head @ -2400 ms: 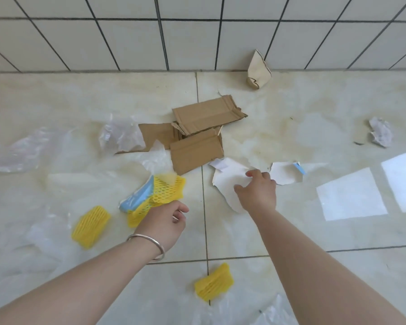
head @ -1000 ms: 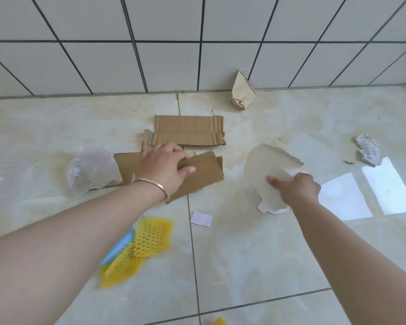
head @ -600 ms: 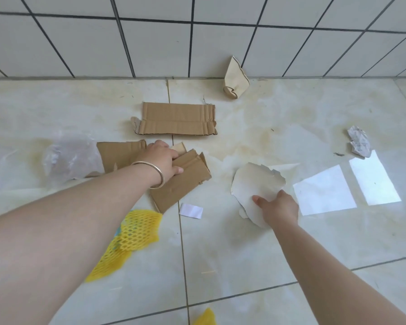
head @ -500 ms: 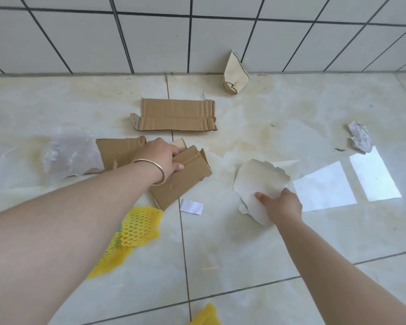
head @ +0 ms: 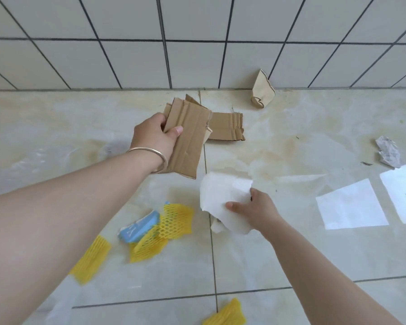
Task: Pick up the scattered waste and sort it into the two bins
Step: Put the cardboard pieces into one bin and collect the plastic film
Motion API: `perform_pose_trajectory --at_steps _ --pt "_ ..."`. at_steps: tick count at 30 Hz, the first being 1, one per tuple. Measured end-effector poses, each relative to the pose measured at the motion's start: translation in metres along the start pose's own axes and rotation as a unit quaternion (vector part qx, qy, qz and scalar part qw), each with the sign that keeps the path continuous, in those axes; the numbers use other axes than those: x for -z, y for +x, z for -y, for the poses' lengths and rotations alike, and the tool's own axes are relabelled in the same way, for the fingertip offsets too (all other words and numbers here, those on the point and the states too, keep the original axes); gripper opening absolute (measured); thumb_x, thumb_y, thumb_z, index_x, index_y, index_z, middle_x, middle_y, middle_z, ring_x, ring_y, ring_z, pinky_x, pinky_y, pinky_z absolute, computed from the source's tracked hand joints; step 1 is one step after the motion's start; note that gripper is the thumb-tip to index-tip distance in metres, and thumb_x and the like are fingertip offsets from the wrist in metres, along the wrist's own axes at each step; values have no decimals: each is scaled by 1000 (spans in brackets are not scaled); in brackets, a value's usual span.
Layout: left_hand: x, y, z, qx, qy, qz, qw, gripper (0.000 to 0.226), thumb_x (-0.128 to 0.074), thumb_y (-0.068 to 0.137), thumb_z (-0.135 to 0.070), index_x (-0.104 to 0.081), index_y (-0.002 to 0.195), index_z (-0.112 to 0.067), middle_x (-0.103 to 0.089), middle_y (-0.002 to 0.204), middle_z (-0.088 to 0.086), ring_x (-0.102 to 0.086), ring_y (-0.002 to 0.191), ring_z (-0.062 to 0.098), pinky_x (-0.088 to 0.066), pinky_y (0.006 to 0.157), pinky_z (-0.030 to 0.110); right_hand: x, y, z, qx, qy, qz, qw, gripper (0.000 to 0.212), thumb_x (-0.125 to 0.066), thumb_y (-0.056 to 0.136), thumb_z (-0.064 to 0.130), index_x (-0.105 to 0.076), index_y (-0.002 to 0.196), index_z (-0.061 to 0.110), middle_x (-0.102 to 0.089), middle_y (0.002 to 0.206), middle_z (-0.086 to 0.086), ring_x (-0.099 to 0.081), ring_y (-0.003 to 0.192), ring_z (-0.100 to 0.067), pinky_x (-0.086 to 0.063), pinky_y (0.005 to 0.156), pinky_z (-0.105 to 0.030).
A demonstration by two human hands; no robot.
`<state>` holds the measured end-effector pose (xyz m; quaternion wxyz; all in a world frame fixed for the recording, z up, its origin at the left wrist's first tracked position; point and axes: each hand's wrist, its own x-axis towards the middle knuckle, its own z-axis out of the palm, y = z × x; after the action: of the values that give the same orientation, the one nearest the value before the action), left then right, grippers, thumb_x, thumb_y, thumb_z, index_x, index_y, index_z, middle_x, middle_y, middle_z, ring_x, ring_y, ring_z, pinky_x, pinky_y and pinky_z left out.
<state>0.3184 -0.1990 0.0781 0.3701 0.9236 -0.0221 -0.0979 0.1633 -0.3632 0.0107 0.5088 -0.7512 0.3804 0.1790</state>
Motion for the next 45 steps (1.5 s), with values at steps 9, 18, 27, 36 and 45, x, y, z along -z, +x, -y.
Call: perform_pose_trajectory --at_steps 9,18,27,36,45 --pt "80 -26 57 50 -12 -54 997 16 -57 88 -28 -51 83 -15 -51 71 -5 -49 80 24 -33 70 26 -53 9 9 2 -254 -16 967 46 -67 81 31 -53 119 9 -62 115 -9 -57 109 -26 -37 72 -26" --pt "142 -66 100 88 -38 -99 990 28 -59 87 -28 -44 63 -23 -49 66 -9 -47 62 12 -32 53 19 -45 -8 5 -104 -207 -37 972 49 -67 82 35 -57 118 4 -63 118 -14 -58 111 -30 -46 84 -32" --pt "270 -142 115 118 -81 -223 964 35 -61 85 -30 -41 59 -20 -46 59 -6 -42 55 7 -31 46 11 -65 -105 131 9 11 -90 996 34 -75 77 18 -54 101 6 -60 110 -18 -57 100 -38 -47 95 -52" --pt "407 -248 195 163 -95 -341 921 21 -63 84 -30 -50 71 -19 -52 61 -9 -49 65 18 -28 57 28 -265 -277 273 229 93 70 967 43 -72 78 16 -57 118 11 -62 108 -9 -59 97 -30 -52 84 -43" --pt "523 -261 314 210 -104 -517 823 21 -60 86 -23 -55 101 -8 -57 89 0 -52 82 21 -38 73 26 -440 -351 330 344 17 121 931 15 -55 88 15 -50 99 22 -57 81 5 -57 83 -23 -45 72 -30"
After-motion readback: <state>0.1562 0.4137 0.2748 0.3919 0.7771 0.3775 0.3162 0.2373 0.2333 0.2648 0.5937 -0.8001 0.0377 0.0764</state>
